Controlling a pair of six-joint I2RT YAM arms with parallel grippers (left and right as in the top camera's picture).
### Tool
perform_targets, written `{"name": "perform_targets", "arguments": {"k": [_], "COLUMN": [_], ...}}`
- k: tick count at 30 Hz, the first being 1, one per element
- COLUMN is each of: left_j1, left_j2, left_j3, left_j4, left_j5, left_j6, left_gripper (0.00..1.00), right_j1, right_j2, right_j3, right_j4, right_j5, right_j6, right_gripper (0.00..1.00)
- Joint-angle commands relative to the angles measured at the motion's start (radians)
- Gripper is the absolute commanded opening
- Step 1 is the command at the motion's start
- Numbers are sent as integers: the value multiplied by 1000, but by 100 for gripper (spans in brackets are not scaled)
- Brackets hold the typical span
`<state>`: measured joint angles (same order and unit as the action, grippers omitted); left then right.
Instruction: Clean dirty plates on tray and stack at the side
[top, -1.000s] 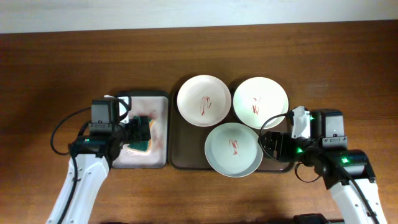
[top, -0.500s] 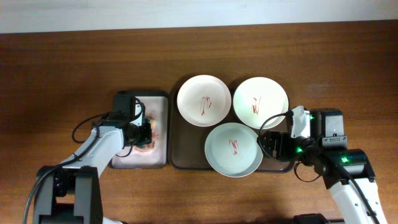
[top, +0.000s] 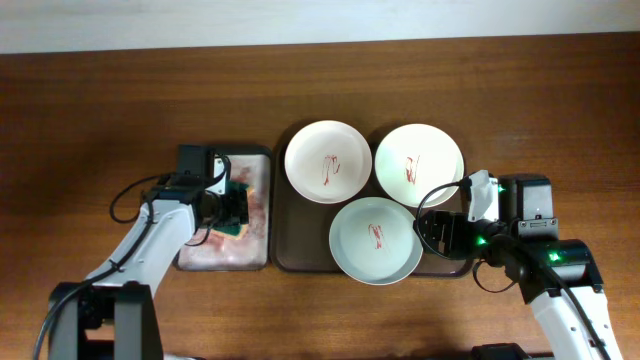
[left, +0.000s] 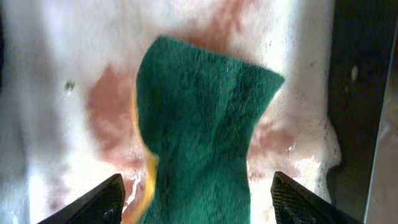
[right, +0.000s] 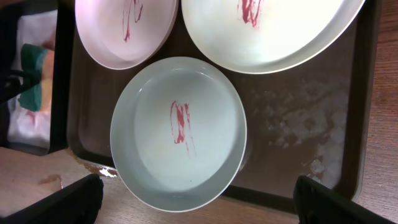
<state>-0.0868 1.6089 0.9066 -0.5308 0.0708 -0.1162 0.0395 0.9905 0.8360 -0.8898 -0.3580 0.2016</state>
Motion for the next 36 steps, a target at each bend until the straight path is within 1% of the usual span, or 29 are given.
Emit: {"name": "perform_targets", "arguments": {"k": [1, 2, 3, 5, 6, 7, 10, 12, 14, 15, 17, 18, 22, 23, 24, 28, 29, 31, 32, 33, 34, 35, 36], "left_j1": [-7, -7, -7, -12, -11, -11, -10, -10, -10, -10, -10, -10, -10, -10, -10, -10, -10, -10, -10, -10, -10, -10, -10], "left_j2": [53, 70, 86, 100, 100, 100, 82, 31, -18, -68, -116, -123, -122, -122, -122, -122, -122, -122, -122, -122, -122, -122, -122], "left_j3": [10, 10, 10, 10, 10, 10, 17, 36, 50, 52, 52, 52, 51, 51, 51, 51, 50, 50, 50, 50, 50, 50, 50], "left_j4": [35, 42, 50, 58, 59, 59, 24, -26, -72, -108, -138, -142, -140, -140, -140, -140, -140, -140, -140, -140, -140, -140, -140], "left_j5": [-3, 2, 22, 27, 27, 27, 27, 27, 27, 27, 28, 32, 91, 91, 90, 91, 91, 91, 91, 91, 91, 91, 91], "left_j6": [4, -3, -3, -3, -3, -3, -3, -3, -3, -3, -3, -3, -2, -2, -3, -3, -3, -3, -3, -3, -3, -3, -3], "left_gripper": [69, 64, 51, 38, 12, 0, 0, 0, 0, 0, 0, 0, 0, 0, 0, 0, 0, 0, 0, 0, 0, 0, 0], "right_j1": [6, 6, 6, 6, 6, 6, 6, 6, 6, 6, 6, 6, 6, 6, 6, 6, 6, 6, 6, 6, 6, 6, 6], "right_j2": [0, 0, 0, 0, 0, 0, 0, 21, 57, 89, 162, 203, 346, 387, 424, 520, 546, 595, 625, 641, 654, 655, 654], "right_j3": [21, 21, 21, 21, 21, 21, 21, 21, 21, 21, 21, 21, 21, 21, 21, 21, 21, 21, 21, 21, 21, 21, 21], "right_j4": [0, -1, -1, -1, -1, -1, -11, -12, -16, -15, -11, -3, 24, 40, 58, 87, 94, 109, 121, 127, 138, 143, 146], "right_j5": [-9, -9, -9, -9, -9, -8, -8, -5, -5, -5, -5, -5, -5, -5, -5, -9, -9, -10, -13, -21, -43, -54, -55], "right_j6": [-5, -6, -6, -6, -6, -6, -10, -60, -63, -63, -63, -63, -63, -63, -63, -63, -63, -62, -62, -62, -62, -62, -62], "right_gripper": [99, 99, 99, 99, 99, 99, 100, 99, 97, 94, 86, 84, 84, 82, 75, 61, 53, 47, 40, 29, 21, 18, 11]}}
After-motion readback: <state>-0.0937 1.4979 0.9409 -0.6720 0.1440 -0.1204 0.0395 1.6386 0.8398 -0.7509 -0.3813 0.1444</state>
